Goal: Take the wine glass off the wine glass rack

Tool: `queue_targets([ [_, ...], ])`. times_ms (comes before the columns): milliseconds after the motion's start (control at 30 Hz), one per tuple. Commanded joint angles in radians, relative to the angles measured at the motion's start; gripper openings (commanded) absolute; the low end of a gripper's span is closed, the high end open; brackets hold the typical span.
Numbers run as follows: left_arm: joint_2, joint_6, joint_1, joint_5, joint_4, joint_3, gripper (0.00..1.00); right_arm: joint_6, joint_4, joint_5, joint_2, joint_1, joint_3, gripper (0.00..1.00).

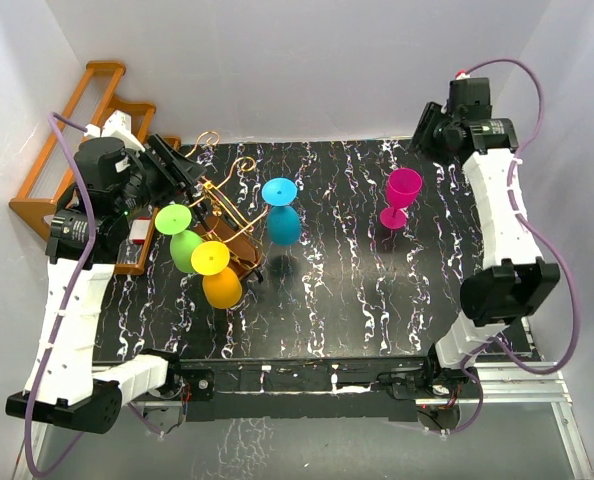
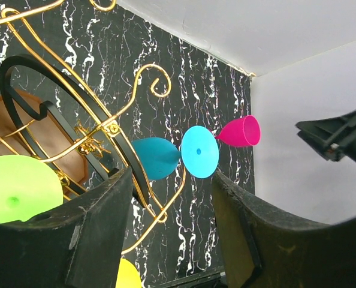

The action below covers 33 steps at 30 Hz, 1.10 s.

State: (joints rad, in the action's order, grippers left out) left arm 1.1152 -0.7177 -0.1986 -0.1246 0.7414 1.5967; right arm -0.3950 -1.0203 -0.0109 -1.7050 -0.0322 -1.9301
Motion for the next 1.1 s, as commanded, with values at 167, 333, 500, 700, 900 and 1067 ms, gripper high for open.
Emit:
queue_targets([
  [167, 0.013, -0.003, -0.001, -0.052, -0.069, -0.011, 0.53, -0.141, 0.172, -0.587, 0.149, -0.167, 0.021, 0.49],
  [333, 0.033, -0.005, -0.001, -0.094, -0.099, -0.009, 0.52, -0.187, 0.238, -0.604, 0.119, -0.337, 0.053, 0.5],
  [500, 0.051, -0.003, -0.001, -0.128, -0.101, 0.005, 0.52, -0.201, 0.262, -0.558, 0.088, -0.387, 0.076, 0.5],
  [700, 0.036, -0.002, -0.001, -0.118, -0.09, -0.007, 0.52, -0.161, 0.247, -0.504, 0.035, -0.436, 0.072, 0.5],
  [900, 0.029, 0.0, -0.001, -0.112, -0.076, -0.006, 0.52, -0.14, 0.257, -0.483, -0.012, -0.452, 0.062, 0.55],
  [1067, 0.025, 0.003, -0.001, -0.107, -0.065, -0.007, 0.52, -0.123, 0.249, -0.457, -0.062, -0.468, 0.037, 0.55],
])
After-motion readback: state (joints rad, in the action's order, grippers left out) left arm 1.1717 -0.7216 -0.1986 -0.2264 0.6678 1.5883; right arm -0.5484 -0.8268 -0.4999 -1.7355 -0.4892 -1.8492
